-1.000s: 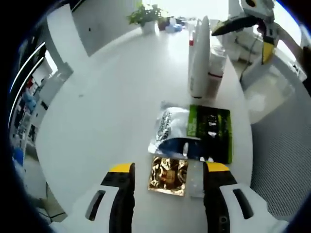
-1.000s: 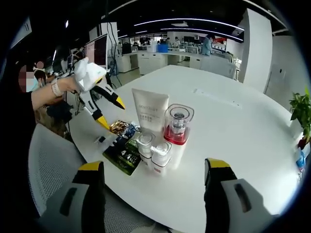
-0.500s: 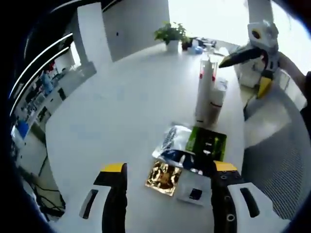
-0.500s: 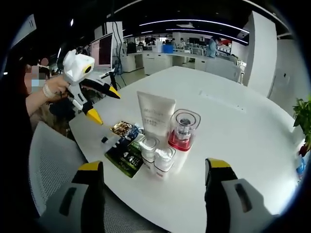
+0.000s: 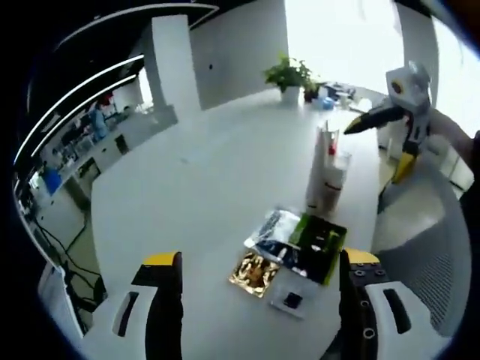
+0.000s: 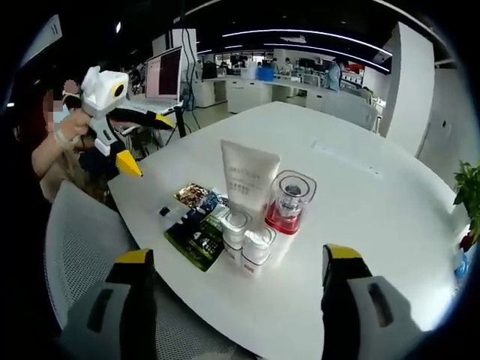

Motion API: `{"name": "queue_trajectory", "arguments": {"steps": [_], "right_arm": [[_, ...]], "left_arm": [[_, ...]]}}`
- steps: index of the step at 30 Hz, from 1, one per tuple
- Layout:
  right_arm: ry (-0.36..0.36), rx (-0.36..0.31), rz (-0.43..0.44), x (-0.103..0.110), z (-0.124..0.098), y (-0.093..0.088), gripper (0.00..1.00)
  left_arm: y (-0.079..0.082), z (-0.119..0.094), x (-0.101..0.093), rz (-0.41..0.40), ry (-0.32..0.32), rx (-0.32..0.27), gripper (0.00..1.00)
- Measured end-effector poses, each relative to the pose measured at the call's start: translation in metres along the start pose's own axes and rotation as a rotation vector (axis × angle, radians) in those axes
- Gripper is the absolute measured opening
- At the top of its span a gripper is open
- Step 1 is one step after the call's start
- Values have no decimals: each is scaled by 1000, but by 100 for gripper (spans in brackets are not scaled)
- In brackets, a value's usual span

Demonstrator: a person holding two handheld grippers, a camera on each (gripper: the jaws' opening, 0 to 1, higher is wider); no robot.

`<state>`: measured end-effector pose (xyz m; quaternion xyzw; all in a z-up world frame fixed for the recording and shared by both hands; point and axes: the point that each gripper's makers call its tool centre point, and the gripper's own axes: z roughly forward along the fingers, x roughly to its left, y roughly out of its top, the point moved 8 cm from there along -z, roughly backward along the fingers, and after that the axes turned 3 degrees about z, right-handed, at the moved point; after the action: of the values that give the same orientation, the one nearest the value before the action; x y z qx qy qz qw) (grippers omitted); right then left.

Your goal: Arrange the skincare products in the storage area until every visible bottle or jar stands upright without overlapping.

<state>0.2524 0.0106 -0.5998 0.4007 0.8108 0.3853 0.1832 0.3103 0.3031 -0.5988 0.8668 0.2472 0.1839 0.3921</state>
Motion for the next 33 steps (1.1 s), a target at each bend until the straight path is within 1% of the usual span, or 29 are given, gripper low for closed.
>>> {"name": "queue_trajectory", "arguments": {"steps": [3, 6, 8, 11, 16, 19, 21, 25, 31, 33], "right_arm": [[0, -2, 1, 1, -1, -1, 97], [0, 5, -2, 2, -2, -5, 97], [-3, 7, -1, 1, -4, -7, 99], [-11, 1, 5, -1, -7, -9, 99], [-12, -11, 22, -1, -11, -12, 100], [-8, -11, 32, 1, -13, -16, 100], [-4, -7, 35, 3, -13, -18, 100], [0, 2, 29, 5, -14, -21, 100], [6, -22, 52, 7, -12, -20, 100], [9, -25, 52, 10, -12, -19, 100]], "left_arm": [[-3, -7, -3, -12, 7, -6, 86], [-5, -13, -6, -18, 19, -12, 86], [-6, -17, -8, -20, 25, -11, 87], [-8, -26, -16, -23, 27, -17, 90], [-11, -29, -23, -49, 26, -27, 92], [-15, -30, -27, -77, 19, -32, 93], [-18, -31, -28, -93, 25, -30, 96], [-23, -37, -32, -113, 36, -35, 97], [-29, -46, -36, -140, 55, -49, 97], [-33, -48, -36, -141, 48, -45, 97]]}}
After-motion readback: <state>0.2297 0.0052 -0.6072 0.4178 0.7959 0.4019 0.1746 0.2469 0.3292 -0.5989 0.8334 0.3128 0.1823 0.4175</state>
